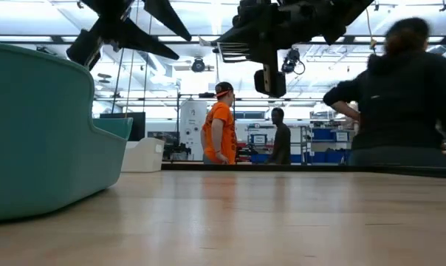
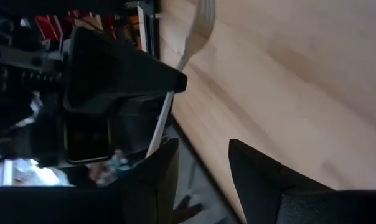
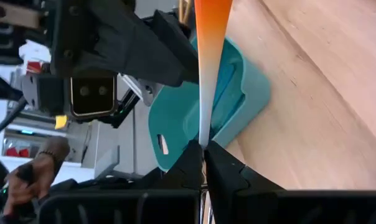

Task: Sort silverware by color (type)
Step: Put the orange fork into the white bin

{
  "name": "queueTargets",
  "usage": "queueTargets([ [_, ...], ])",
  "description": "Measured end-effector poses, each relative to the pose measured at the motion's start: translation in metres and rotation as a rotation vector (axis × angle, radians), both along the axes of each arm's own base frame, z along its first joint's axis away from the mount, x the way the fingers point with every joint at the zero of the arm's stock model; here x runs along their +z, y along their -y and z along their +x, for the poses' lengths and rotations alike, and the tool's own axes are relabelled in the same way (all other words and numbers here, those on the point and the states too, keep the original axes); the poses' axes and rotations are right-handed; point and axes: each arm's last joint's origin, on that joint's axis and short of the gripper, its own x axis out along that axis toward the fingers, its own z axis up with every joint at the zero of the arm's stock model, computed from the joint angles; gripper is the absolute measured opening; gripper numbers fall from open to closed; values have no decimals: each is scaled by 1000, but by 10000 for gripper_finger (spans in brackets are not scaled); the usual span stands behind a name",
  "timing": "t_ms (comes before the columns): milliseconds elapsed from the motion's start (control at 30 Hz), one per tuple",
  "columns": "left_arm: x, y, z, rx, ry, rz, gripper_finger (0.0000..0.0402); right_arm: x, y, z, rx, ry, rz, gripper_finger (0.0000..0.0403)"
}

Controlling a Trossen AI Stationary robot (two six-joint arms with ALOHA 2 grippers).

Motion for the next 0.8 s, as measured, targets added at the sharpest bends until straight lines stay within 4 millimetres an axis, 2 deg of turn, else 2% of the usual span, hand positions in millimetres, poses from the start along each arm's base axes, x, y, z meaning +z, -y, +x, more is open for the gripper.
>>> queueTargets([
  [167, -2, 1, 5, -40, -27, 97, 148, -1, -5, -1, -22, -16, 0, 16],
  [433, 3, -2, 16, -82, 12, 135, 148, -6, -8, -3, -60, -71, -12, 16],
  [600, 2, -10, 22, -157, -19, 121, 148, -6, -7, -3, -67, -71, -12, 16],
  [800, 2, -24, 28, -132, -21, 104, 148, -6, -8, -3, -74, -74, -20, 16],
])
